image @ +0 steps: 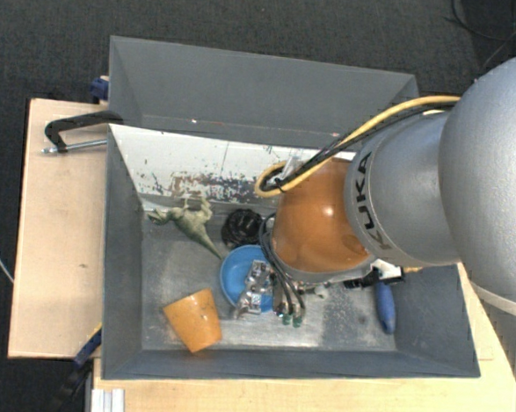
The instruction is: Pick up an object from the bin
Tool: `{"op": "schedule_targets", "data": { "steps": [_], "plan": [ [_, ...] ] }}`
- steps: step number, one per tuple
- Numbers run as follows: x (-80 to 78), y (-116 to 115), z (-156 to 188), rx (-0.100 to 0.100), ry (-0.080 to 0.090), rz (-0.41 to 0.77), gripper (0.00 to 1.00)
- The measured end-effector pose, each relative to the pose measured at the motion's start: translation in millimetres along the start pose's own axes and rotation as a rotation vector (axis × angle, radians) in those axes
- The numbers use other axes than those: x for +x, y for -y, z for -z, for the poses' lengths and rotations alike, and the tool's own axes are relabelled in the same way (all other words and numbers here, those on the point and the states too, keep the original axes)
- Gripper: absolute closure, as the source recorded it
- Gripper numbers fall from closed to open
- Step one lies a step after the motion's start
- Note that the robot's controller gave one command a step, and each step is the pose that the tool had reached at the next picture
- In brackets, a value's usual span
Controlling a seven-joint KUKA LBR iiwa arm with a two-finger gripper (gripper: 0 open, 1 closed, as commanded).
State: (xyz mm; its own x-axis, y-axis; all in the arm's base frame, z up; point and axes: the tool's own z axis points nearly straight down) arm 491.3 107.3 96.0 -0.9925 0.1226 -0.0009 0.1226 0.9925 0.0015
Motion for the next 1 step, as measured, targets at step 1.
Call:
{"op": "schedule_targets", "data": {
  "steps": [1],
  "plan": [
    [-22.9, 2.4, 124.2, -0.003, 0.010, -0.020, 1.00]
  ]
}}
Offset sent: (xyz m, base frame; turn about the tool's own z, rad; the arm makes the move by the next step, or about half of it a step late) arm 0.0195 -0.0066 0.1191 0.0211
